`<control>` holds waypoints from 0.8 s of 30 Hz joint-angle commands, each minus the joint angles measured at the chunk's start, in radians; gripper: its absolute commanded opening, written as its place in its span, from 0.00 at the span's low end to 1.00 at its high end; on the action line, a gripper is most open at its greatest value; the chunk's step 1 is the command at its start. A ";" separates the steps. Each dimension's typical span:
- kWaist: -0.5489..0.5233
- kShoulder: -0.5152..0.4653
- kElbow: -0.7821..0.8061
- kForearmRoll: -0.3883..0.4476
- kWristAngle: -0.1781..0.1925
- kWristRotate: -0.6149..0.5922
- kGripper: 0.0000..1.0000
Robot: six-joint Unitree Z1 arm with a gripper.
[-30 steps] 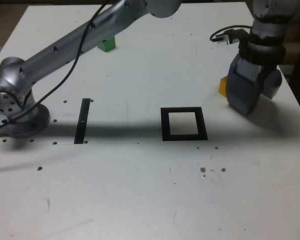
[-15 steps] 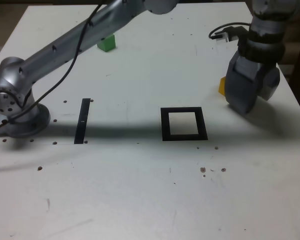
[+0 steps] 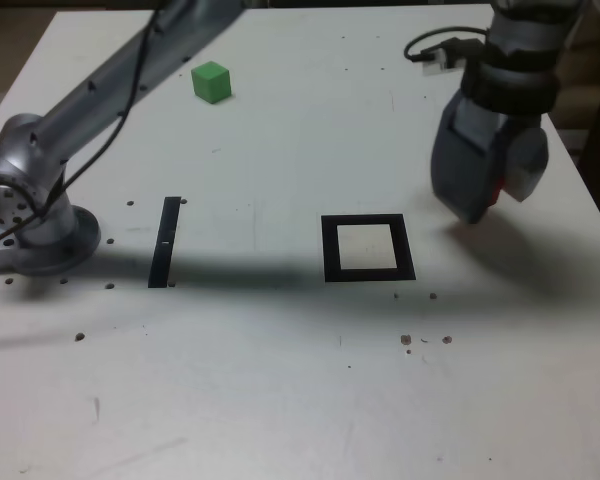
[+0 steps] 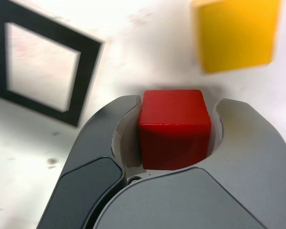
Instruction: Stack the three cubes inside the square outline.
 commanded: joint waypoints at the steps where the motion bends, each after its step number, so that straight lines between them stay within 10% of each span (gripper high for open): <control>1: -0.006 -0.032 0.031 0.011 -0.004 0.027 0.33; 24: -0.091 -0.426 0.633 -0.194 0.010 0.355 0.33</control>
